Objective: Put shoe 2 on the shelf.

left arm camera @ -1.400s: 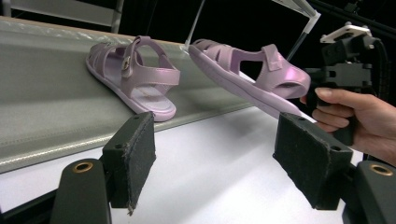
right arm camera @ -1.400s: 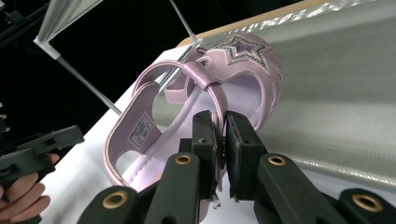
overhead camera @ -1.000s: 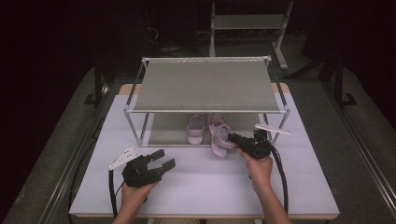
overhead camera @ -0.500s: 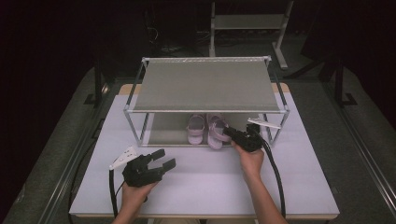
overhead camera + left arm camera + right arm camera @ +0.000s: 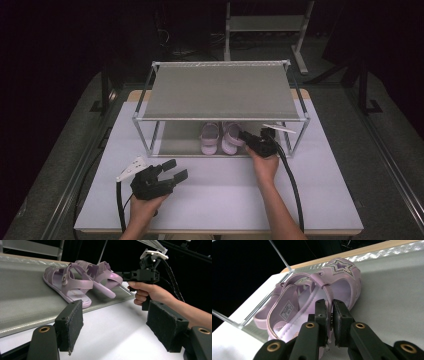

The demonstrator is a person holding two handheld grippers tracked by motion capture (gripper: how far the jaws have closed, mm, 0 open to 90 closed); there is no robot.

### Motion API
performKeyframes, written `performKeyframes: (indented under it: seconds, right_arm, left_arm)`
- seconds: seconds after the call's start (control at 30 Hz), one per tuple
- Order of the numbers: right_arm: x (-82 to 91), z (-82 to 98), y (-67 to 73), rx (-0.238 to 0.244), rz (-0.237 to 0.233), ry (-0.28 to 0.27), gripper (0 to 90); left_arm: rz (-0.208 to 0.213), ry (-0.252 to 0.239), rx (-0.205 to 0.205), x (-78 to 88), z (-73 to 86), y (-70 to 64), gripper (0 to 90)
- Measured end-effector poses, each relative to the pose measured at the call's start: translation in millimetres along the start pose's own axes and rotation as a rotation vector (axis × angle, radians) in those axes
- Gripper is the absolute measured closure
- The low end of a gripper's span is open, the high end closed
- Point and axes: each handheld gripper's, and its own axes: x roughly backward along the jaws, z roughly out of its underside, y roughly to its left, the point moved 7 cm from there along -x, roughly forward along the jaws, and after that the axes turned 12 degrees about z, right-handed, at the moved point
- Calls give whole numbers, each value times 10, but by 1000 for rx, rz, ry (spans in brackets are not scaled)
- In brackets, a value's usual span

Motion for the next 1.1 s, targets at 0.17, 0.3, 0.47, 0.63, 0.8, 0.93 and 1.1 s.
performKeyframes:
  seconds: [0.17,0.3,0.47,0.63,0.8,0.93,1.1]
  right_arm:
    - [-39,-9,-10,-3,16,3,822]
    - [-68,2,-27,0,26,10,822]
    - [-104,23,-54,26,49,12,822]
    - [-129,51,-40,30,48,18,819]
    - [-143,62,-15,32,46,18,808]
    - [-144,63,-11,26,42,16,792]
    - [-136,51,17,-12,7,13,726]
  left_arm:
    - [2,0,-2,-2,1,-1,287]
    - [2,2,-4,-1,-1,1,287]
    - [5,4,-4,-9,3,-3,287]
    - [9,4,-7,-15,3,-10,287]
    - [9,6,-7,-19,9,-11,287]
    - [9,5,-4,-19,10,-10,287]
    - [9,6,-3,-25,14,-13,287]
